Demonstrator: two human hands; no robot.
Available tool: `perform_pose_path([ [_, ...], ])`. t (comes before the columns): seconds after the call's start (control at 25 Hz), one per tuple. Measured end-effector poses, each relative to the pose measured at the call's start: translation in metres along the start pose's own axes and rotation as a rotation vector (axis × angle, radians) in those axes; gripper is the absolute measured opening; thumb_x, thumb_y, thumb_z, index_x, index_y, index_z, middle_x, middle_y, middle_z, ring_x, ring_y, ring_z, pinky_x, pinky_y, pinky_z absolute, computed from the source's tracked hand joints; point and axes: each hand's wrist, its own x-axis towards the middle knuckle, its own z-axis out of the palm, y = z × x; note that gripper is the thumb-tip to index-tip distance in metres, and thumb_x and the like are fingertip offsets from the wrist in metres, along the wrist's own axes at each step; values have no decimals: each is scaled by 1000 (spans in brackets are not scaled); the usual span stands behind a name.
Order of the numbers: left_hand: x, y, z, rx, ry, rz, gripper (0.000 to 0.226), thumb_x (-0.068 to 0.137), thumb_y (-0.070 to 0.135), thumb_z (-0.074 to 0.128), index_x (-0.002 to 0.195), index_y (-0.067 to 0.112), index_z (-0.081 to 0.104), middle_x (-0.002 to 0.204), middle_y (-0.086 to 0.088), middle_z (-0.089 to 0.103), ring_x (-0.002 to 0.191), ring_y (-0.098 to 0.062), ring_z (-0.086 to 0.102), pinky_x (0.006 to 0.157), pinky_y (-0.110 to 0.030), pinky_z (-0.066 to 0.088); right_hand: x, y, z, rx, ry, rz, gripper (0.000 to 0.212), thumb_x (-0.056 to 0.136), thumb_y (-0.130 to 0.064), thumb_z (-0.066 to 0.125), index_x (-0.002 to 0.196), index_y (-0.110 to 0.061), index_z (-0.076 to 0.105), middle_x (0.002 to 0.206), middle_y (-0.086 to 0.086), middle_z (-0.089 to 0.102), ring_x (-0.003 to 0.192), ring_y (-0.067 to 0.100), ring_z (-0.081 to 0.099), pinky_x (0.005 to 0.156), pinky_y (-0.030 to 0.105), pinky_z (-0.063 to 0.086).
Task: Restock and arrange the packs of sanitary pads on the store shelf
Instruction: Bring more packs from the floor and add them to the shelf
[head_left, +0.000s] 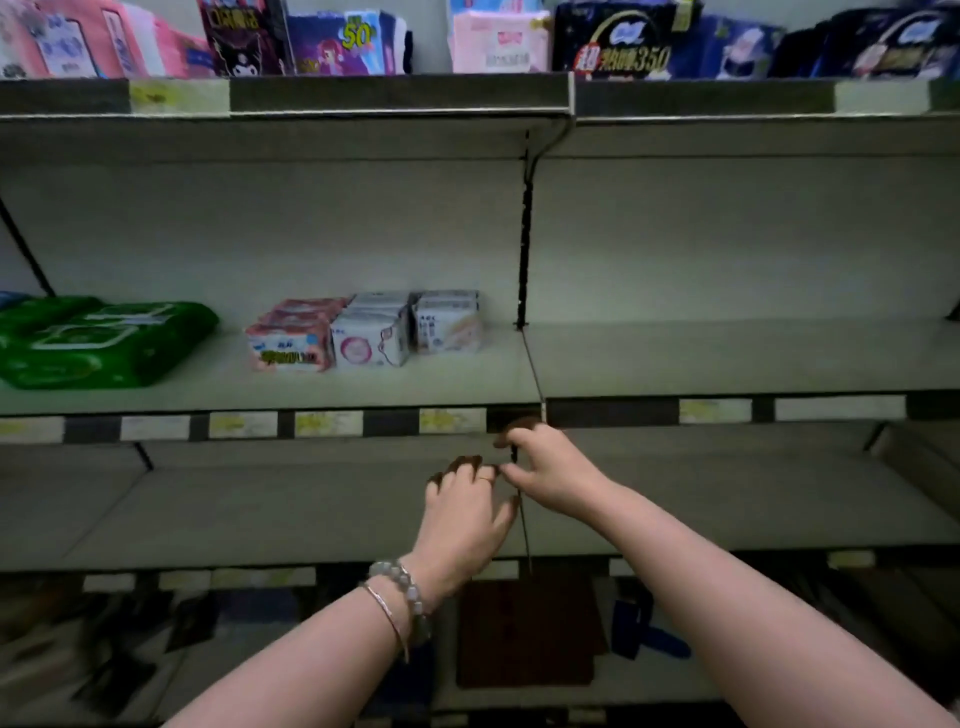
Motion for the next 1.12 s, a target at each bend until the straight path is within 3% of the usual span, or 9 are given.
perform_pose_path([
  [0.32, -69, -22, 34, -58, -34, -82, 51, 96, 42, 39, 138, 16, 38, 145, -5, 35, 137, -18, 27, 111, -32, 18, -63, -11, 50, 91, -78, 29, 32, 92, -22, 56, 122, -10, 59, 122, 6, 55, 117, 17, 50, 97, 20, 33],
  [0.52, -89, -75, 65, -86, -101, -149, 48, 95, 44, 38, 135, 18, 42, 132, -1, 46, 126, -18, 39, 105, -32, 28, -60, -28, 112, 149, -152, 112, 29, 89, -18, 58, 116, -9, 63, 115, 10, 61, 111, 22, 56, 92, 22, 37],
  [0.8, -121, -172, 114, -168, -280, -298, 44, 94, 37, 42, 132, 15, 45, 129, -7, 52, 119, -25, 48, 101, -34, 34, -58, -47, 224, 252, -278, 284, 32, 89, -11, 54, 120, -11, 61, 125, 7, 60, 117, 20, 53, 96, 21, 36],
  [0.96, -119, -197, 139, -304, -274, -331, 42, 92, 27, 51, 130, 9, 48, 133, -11, 48, 122, -27, 46, 105, -33, 35, -60, -41, 256, 397, -166, 429, 25, 91, -11, 55, 115, -11, 64, 120, 6, 60, 112, 19, 55, 91, 17, 37],
  [1.12, -128, -203, 172, -367, -263, -365, 35, 94, 23, 50, 124, 6, 53, 129, -14, 51, 117, -27, 49, 98, -26, 35, -69, -12, 296, 477, -123, 534, 20, 91, -10, 56, 108, -9, 67, 113, 8, 64, 105, 21, 59, 89, 23, 44],
])
